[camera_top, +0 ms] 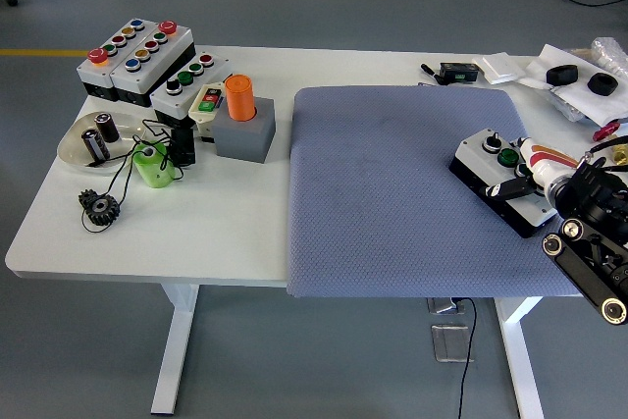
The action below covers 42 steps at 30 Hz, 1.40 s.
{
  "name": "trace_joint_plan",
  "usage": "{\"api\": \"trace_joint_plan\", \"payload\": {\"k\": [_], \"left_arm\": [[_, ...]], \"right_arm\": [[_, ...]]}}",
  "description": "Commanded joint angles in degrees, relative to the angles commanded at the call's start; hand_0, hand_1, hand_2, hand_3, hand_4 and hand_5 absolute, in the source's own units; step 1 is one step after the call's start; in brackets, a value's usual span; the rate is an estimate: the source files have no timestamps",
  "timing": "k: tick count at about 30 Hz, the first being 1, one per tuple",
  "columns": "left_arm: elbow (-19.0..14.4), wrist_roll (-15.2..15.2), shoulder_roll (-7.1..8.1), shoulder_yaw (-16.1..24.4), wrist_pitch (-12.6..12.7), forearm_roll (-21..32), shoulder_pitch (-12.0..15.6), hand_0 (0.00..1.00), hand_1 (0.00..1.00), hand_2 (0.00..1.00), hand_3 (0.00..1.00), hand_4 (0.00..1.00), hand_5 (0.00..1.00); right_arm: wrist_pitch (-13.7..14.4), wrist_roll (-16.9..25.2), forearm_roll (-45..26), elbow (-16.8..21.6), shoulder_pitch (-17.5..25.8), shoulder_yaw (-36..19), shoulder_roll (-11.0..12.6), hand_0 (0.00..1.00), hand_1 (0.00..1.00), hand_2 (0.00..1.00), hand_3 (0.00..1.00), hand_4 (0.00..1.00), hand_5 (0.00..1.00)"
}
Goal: Pick up the button,place it on the desk,press the button,press the button
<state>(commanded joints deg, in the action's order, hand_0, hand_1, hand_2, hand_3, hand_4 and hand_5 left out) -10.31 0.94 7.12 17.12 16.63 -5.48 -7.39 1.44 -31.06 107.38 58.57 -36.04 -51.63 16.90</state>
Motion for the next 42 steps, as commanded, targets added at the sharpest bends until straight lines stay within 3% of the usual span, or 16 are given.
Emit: {"api": "trace_joint_plan", "payload": {"k": [3, 4, 9, 10, 15, 16, 18, 21, 22, 26, 31, 37, 42], "left_arm": [[0.0, 0.0, 0.02, 0.1, 0.0, 0.1, 0.0, 0.651, 0.709, 0.704, 0.502, 0.326, 0.998], [0.0, 0.0, 0.02, 0.1, 0.0, 0.0, 0.0, 0.651, 0.708, 0.704, 0.499, 0.328, 0.998], [0.0, -0.1, 0.01, 0.3, 0.1, -0.2, 0.0, 0.651, 0.708, 0.704, 0.499, 0.328, 0.998], [0.0, -0.1, 0.01, 0.5, 0.1, -0.3, 0.0, 0.651, 0.709, 0.704, 0.499, 0.328, 0.998], [0.0, -0.2, 0.0, 0.9, 0.1, -0.7, -0.1, 0.651, 0.709, 0.704, 0.499, 0.328, 0.998], [0.0, -0.2, -0.01, 0.9, 0.1, -0.8, -0.1, 0.651, 0.709, 0.704, 0.498, 0.329, 0.998], [0.0, -0.2, -0.02, 1.2, 0.1, -1.1, -0.1, 0.651, 0.709, 0.704, 0.498, 0.329, 0.998], [0.0, -0.2, 0.03, 1.1, 0.1, -1.1, -0.1, 0.651, 0.709, 0.704, 0.498, 0.329, 0.998], [0.0, -0.3, 0.03, 1.5, 0.1, -1.5, -0.1, 0.651, 0.709, 0.704, 0.498, 0.329, 0.998], [0.0, -0.4, 0.03, 1.8, 0.2, -1.9, -0.1, 0.651, 0.709, 0.704, 0.498, 0.329, 0.998], [0.0, -0.7, -0.02, 2.4, 0.2, -2.8, 0.0, 0.651, 0.709, 0.703, 0.497, 0.329, 0.998], [0.0, -0.9, -0.04, 2.7, 0.2, -3.4, 0.3, 0.651, 0.709, 0.703, 0.498, 0.329, 0.998], [0.0, -1.0, -0.05, 2.9, 0.2, -3.8, 0.5, 0.651, 0.708, 0.703, 0.497, 0.329, 0.998]], "right_arm": [[0.7, -0.5, 0.7, -0.2, 0.0, 0.6, 0.1, 0.388, 0.315, 0.403, 0.613, 0.869, 0.194], [0.9, -0.6, 0.8, -0.3, 0.0, 0.7, 0.2, 0.325, 0.244, 0.337, 0.481, 0.847, 0.177], [3.0, -0.6, 1.4, -0.3, -0.2, 1.0, 0.5, 0.325, 0.244, 0.337, 0.481, 0.847, 0.177], [3.9, -0.2, 1.6, -0.2, -0.2, 1.1, 0.7, 0.154, 0.063, 0.191, 0.283, 0.692, 0.092], [8.2, 2.1, 0.6, 0.9, -0.2, 1.7, 2.1, 0.154, 0.063, 0.191, 0.283, 0.692, 0.092], [8.9, 2.6, 0.3, 1.1, -0.2, 1.8, 2.3, 0.101, 0.002, 0.143, 0.239, 0.631, 0.128], [10.9, 4.5, -1.5, 2.0, -0.1, 2.2, 3.1, 0.101, 0.002, 0.143, 0.239, 0.631, 0.128], [13.9, 8.5, -4.1, 4.0, 0.0, 3.2, 4.7, 0.101, 0.002, 0.143, 0.239, 0.631, 0.128], [14.8, 10.1, -4.9, 4.7, 0.0, 3.6, 5.3, 0.082, 0.002, 0.122, 0.206, 0.585, 0.171], [16.5, 14.9, -7.2, 7.3, 0.0, 4.6, 6.9, 0.082, 0.002, 0.122, 0.206, 0.585, 0.171], [14.4, 24.6, -9.3, 10.2, -1.2, 7.7, 9.6, 0.046, 0.002, 0.101, 0.174, 0.56, 0.204], [7.2, 37.8, -5.0, 12.1, -4.5, 15.2, 12.3, 0.04, 0.002, 0.092, 0.169, 0.541, 0.222], [5.5, 42.5, -2.0, 11.6, -7.0, 21.4, 12.4, 0.041, 0.002, 0.093, 0.176, 0.529, 0.232]]}}
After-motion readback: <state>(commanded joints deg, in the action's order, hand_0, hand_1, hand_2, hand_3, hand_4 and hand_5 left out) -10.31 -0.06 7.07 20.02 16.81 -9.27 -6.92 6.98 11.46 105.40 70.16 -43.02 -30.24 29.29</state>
